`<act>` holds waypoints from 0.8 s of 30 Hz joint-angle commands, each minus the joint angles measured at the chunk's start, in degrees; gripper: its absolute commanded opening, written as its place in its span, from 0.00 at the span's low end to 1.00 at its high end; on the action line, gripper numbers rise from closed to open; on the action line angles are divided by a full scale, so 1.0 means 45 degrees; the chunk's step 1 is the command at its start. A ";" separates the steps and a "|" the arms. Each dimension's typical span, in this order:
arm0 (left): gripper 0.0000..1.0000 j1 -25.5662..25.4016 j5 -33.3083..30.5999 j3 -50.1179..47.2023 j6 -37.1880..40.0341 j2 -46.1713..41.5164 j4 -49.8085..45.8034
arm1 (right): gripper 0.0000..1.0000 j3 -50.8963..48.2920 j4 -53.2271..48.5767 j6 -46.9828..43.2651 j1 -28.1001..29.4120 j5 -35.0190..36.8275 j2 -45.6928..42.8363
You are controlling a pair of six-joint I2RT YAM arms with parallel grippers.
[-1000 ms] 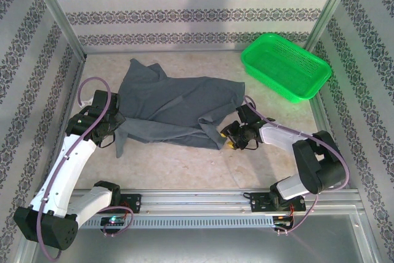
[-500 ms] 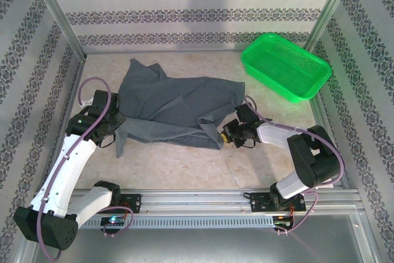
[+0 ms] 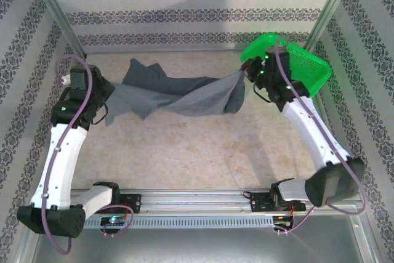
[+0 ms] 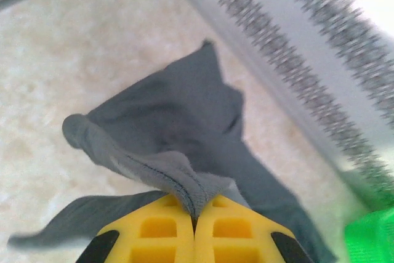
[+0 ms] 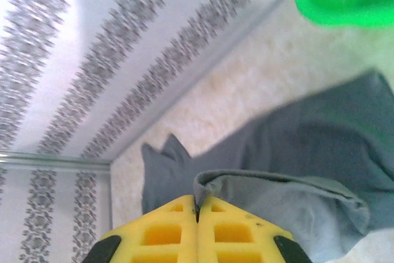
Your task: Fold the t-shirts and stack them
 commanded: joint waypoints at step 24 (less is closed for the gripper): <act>0.00 0.1016 0.0822 0.3190 -0.0739 0.1598 0.1116 | 0.00 0.2699 0.2150 -0.1044 -0.0796 -0.1648 0.1297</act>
